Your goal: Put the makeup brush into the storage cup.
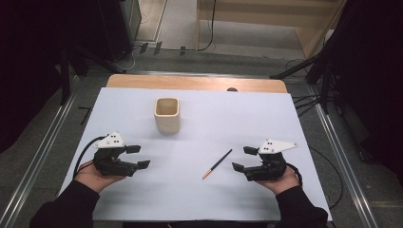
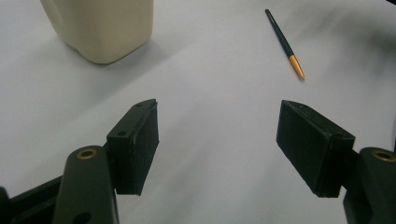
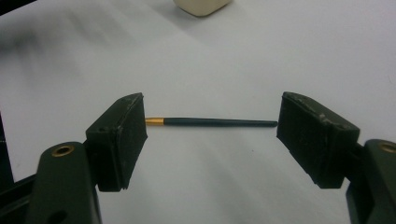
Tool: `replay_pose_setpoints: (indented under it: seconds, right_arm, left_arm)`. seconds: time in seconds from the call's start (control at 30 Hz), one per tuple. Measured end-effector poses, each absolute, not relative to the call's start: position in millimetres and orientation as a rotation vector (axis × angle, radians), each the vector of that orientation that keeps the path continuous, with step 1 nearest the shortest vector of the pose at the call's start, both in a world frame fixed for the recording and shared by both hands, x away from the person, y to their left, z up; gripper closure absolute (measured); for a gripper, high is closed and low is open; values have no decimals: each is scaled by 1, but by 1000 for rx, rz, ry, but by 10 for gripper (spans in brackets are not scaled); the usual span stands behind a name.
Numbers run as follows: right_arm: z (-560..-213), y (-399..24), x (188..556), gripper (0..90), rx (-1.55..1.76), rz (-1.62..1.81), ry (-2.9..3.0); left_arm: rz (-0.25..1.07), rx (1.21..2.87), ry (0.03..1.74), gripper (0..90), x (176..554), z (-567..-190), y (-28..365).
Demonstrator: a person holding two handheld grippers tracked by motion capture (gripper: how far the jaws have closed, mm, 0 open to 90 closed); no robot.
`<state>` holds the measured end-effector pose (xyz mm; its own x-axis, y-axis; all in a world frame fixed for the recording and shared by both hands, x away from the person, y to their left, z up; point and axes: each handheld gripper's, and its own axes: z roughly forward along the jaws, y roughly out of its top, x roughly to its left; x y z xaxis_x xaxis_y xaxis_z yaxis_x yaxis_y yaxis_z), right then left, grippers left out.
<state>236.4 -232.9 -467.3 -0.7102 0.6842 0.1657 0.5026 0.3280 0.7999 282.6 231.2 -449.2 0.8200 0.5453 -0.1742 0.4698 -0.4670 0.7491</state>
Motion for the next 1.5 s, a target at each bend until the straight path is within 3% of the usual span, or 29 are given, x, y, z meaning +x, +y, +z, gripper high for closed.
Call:
replay_pose_setpoints:
  seconds: [1.5]
  right_arm:
    - [-468, -234, 238, 258, 1091, 1311, 2380]
  left_arm:
    - [117, 2139, 737, 305, 281, -448, 230]
